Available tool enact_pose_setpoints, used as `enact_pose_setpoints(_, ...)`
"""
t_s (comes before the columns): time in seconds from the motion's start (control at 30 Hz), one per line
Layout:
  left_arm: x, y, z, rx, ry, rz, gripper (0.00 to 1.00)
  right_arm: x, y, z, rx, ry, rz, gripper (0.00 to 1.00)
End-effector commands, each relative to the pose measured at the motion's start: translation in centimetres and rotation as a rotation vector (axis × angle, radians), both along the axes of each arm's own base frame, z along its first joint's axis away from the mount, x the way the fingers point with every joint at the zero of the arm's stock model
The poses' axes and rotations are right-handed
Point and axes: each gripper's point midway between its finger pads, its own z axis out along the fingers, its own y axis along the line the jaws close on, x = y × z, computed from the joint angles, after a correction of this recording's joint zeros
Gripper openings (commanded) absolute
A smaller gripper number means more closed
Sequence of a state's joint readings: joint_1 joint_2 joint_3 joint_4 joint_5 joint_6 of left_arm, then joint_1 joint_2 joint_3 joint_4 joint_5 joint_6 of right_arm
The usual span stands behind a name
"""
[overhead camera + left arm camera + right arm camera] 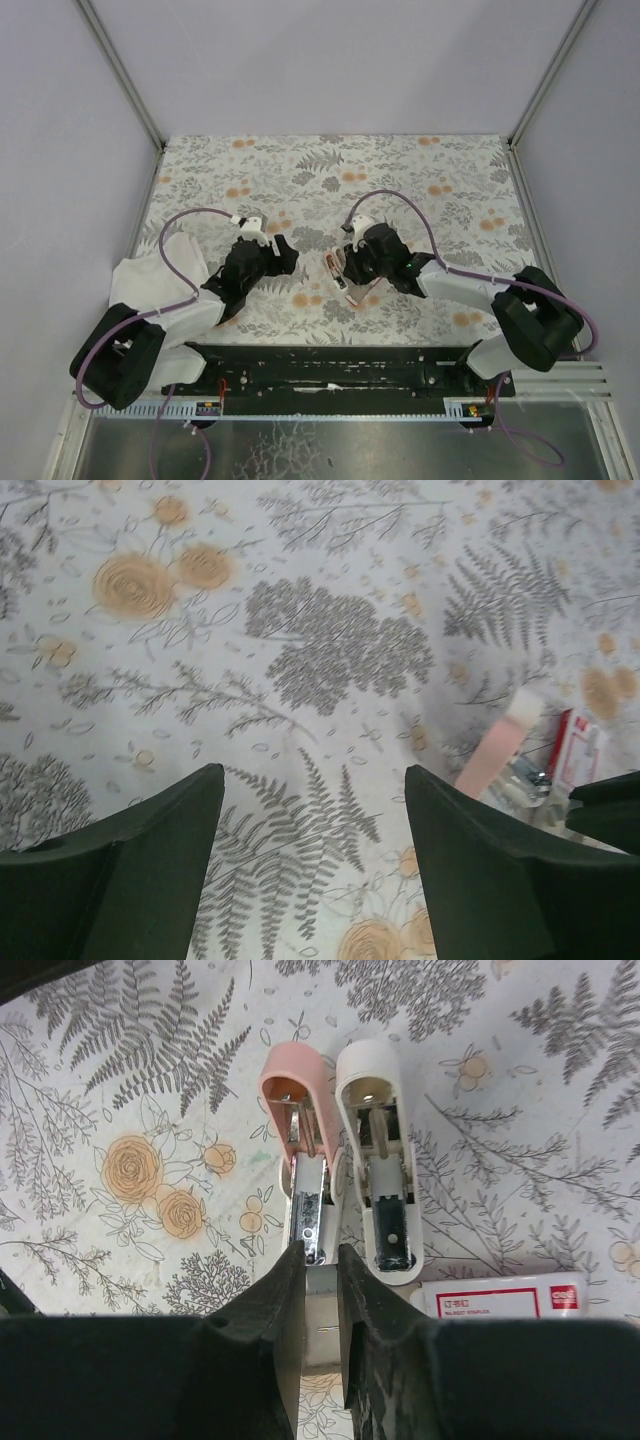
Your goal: Load the staples into the stapler
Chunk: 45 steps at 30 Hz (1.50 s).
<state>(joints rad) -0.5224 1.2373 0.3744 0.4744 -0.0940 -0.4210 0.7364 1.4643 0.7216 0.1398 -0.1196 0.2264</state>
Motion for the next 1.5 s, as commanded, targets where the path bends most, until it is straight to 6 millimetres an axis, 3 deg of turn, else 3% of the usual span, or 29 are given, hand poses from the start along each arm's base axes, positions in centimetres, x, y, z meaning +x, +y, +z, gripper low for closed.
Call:
enact_pose_setpoints(0.0,1.1,0.8,2.4,-0.009,-0.143,0.058,0.72,1.2,1.8,1.3,0.024,-0.051,-0.027,0.22)
enact_pose_setpoints(0.23,0.9,0.9,2.9,-0.013,-0.166,0.059,0.72,0.8,2.8,1.8,0.025,-0.062,-0.033,0.22)
enact_pose_setpoints(0.87,0.8,0.7,3.4,-0.009,-0.161,0.041,0.73,1.0,3.6,-0.1,-0.029,-0.063,-0.051,0.21)
enact_pose_setpoints(1.47,0.9,0.6,3.2,-0.005,-0.149,0.04,0.73,0.9,3.0,-1.3,-0.059,-0.054,-0.068,0.2)
